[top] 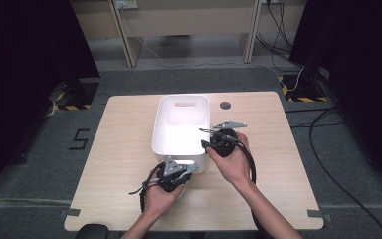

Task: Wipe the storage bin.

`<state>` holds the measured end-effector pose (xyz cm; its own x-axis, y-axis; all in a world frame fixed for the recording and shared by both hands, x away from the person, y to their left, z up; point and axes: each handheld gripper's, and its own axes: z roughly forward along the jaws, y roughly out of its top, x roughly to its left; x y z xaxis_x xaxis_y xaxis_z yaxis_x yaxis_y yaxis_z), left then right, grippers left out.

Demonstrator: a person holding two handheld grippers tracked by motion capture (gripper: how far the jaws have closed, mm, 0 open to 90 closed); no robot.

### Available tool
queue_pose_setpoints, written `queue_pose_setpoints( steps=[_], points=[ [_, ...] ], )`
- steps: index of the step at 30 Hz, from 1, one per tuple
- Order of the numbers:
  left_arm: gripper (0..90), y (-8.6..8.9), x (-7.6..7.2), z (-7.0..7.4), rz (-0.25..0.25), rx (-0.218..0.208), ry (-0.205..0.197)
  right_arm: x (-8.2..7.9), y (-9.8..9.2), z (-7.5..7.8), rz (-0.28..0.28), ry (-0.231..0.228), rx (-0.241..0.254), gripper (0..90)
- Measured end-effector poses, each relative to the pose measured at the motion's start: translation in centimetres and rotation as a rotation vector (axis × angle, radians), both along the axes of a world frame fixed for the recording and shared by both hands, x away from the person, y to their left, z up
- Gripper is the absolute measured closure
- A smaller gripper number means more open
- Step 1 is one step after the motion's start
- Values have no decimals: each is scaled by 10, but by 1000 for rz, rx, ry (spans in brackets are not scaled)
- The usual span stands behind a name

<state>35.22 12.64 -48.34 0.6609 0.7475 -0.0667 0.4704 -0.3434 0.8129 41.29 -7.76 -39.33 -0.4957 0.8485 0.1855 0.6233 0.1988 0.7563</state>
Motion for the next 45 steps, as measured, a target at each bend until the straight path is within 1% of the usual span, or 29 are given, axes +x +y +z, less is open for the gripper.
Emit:
queue_pose_setpoints(
  steps=[2, 3, 11, 17, 27, 30, 41, 45],
  points=[
    [789, 0, -1, 3, -3, 1, -6, 0, 0, 0, 0, 0, 0, 631],
    [789, 0, -1, 3, -3, -7, -9, 0, 0, 0, 0, -1, 0, 630],
    [788, -1, -4, 14, -10, -22, -33, 0, 0, 0, 0, -1, 0, 630],
    [788, -1, -7, 20, -8, -40, -46, 0, 0, 0, 1, -2, -1, 624],
    [789, 0, -11, 28, -13, -54, -52, 0, 0, 0, 0, -1, -2, 624],
    [790, 0, -11, 30, -14, -64, -52, 0, 0, 0, 0, -1, -3, 624],
    [791, 1, -14, 39, -11, -73, -76, 0, 1, 0, 0, -1, -4, 624],
    [791, 1, -16, 44, -12, -70, -94, 0, 1, 0, 0, 0, -3, 624]
  ],
)
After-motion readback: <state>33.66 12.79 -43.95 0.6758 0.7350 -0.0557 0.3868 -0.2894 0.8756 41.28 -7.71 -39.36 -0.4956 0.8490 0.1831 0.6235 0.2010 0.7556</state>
